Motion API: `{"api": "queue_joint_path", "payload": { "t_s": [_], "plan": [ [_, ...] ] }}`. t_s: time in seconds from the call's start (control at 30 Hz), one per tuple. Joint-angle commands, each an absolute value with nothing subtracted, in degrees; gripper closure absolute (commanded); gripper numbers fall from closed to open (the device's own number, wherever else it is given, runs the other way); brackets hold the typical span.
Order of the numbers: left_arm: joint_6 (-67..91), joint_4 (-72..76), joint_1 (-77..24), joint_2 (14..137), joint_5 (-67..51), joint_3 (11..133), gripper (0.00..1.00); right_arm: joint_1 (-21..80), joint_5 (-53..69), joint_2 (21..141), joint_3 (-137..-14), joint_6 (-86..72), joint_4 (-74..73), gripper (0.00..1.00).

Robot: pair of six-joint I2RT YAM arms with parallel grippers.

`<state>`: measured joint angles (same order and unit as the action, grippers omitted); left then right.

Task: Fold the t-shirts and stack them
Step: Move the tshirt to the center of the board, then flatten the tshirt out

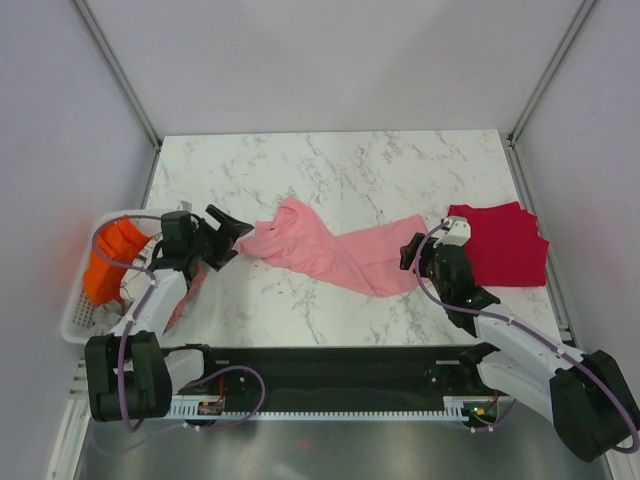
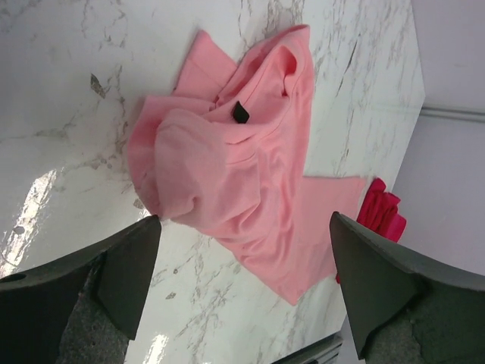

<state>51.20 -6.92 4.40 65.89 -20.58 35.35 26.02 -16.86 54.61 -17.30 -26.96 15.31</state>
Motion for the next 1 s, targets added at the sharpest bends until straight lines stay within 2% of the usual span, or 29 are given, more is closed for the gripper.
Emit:
{"api": "queue_joint_path", "payload": {
  "t_s": [0.0,0.13,0.37,0.47,0.7,0.77,0.97],
  "plan": [
    [46.8,-0.2,3.6,62.9,-25.5,33.8,0.0,26.1,-18.2,55.9,-21.9,-27.2,12.0,0.19],
    [44.9,-0.3,1.0,56.4,-18.9,32.1,0.0,25.5,-15.3,63.8,-28.8,-27.9,7.6,0.31],
    [40.5,-1.6,-10.6,53.3,-3.5,33.9,0.01,22.7,-15.9,79.7,-44.8,-29.7,-3.9,0.32],
    [38.7,-4.0,-16.3,55.5,5.2,37.1,0.01,19.8,-15.7,83.0,-47.2,-31.7,-7.0,0.39],
    [37.3,-3.1,-18.7,63.5,6.5,40.0,0.03,12.5,-15.7,81.0,-42.2,-34.8,-7.3,0.47],
    [36.4,-0.6,-19.1,62.8,6.3,38.1,0.04,11.2,-13.2,81.1,-41.5,-35.1,-5.9,0.5],
    [34.2,1.8,-19.7,56.3,8.1,33.5,0.04,10.4,-11.7,85.2,-42.4,-36.6,-5.0,0.52]
  ]
}}
